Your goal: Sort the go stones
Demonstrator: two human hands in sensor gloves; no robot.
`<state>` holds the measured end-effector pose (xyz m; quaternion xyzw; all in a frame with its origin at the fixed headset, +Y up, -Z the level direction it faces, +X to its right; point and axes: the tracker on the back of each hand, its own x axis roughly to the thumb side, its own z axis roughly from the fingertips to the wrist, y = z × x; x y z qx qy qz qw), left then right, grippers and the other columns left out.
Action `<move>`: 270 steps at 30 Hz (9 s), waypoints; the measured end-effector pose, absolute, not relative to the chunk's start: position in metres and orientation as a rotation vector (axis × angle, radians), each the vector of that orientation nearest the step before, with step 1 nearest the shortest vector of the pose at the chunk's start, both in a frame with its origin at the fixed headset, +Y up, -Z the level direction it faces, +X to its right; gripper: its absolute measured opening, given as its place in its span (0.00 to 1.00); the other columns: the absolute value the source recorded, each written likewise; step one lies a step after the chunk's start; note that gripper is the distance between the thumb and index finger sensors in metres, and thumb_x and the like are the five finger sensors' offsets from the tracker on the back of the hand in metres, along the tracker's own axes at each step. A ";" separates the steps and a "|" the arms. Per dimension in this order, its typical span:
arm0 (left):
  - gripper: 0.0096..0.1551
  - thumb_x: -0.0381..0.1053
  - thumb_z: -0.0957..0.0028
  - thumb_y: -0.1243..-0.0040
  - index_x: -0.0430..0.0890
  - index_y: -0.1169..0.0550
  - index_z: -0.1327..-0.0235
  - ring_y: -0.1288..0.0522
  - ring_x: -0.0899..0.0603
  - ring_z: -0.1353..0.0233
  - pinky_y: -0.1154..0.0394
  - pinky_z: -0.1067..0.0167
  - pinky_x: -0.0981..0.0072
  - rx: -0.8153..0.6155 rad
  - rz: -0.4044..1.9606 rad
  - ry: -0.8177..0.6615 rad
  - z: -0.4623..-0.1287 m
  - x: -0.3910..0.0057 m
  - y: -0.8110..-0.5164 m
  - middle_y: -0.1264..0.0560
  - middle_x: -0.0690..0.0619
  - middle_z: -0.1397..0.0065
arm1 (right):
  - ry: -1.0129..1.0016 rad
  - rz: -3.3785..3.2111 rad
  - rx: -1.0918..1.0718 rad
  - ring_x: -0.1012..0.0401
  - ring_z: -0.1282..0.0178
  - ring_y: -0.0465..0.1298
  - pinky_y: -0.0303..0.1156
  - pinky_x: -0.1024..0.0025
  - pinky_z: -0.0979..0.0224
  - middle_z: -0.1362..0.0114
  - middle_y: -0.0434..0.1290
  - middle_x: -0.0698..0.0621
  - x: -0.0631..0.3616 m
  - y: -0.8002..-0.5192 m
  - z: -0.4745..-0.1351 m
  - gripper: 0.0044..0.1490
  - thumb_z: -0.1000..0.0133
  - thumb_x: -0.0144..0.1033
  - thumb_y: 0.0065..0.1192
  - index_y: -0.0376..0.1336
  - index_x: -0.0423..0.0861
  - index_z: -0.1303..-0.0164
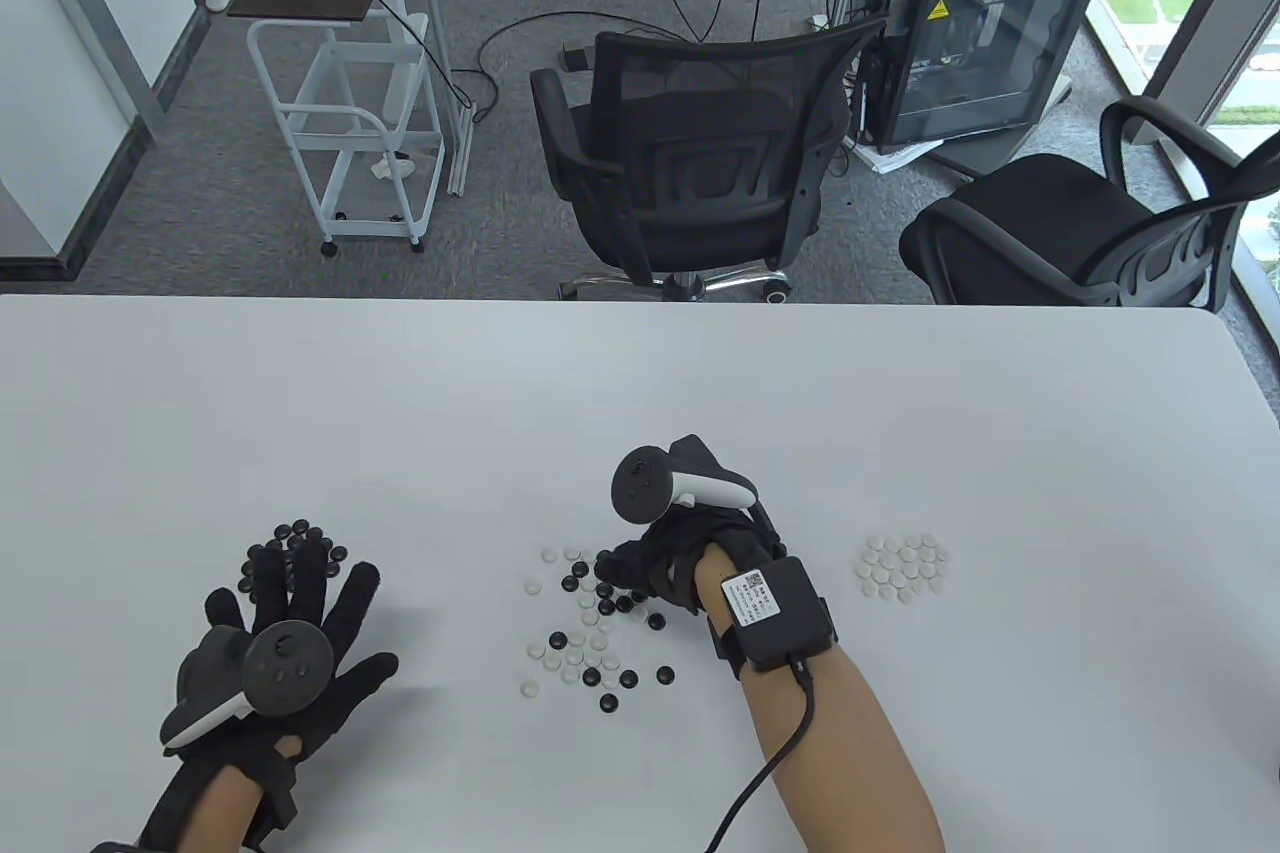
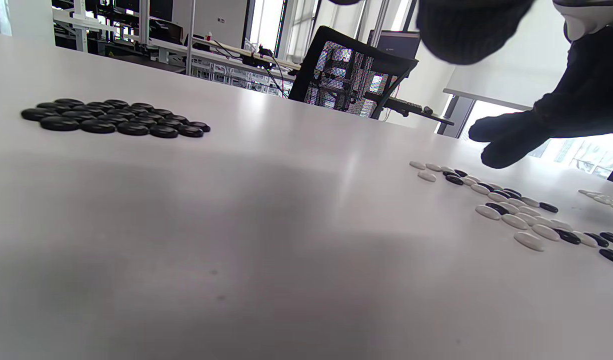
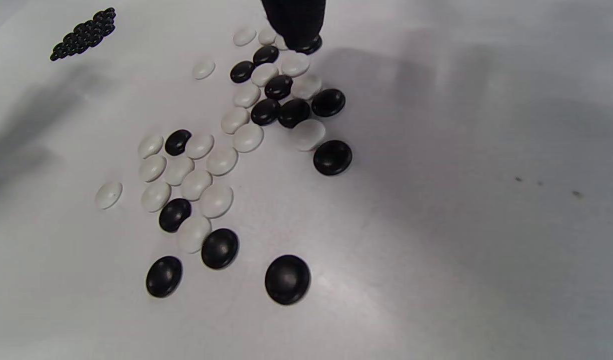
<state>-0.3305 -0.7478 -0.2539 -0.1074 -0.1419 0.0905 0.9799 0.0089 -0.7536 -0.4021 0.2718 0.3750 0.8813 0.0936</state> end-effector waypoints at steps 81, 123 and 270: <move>0.49 0.68 0.36 0.57 0.49 0.59 0.12 0.83 0.23 0.27 0.78 0.47 0.15 -0.214 0.191 -0.280 -0.253 -0.332 -0.746 0.78 0.33 0.18 | 1.182 2.648 0.800 0.20 0.30 0.25 0.30 0.10 0.39 0.20 0.29 0.17 0.018 -0.763 -0.397 0.44 0.37 0.52 0.42 0.56 0.37 0.16; 0.49 0.68 0.36 0.57 0.49 0.59 0.12 0.83 0.23 0.27 0.78 0.48 0.15 -0.240 0.170 -0.276 -0.255 -0.328 -0.748 0.78 0.33 0.19 | 1.108 2.813 0.364 0.20 0.30 0.26 0.31 0.10 0.39 0.20 0.30 0.18 0.144 -0.736 -0.401 0.44 0.37 0.52 0.42 0.61 0.35 0.19; 0.49 0.67 0.36 0.57 0.49 0.59 0.12 0.83 0.23 0.27 0.78 0.48 0.15 -0.229 0.175 -0.274 -0.255 -0.329 -0.747 0.79 0.32 0.19 | 1.006 2.724 0.576 0.20 0.31 0.24 0.29 0.10 0.40 0.20 0.29 0.18 0.108 -0.724 -0.392 0.45 0.37 0.53 0.41 0.59 0.35 0.18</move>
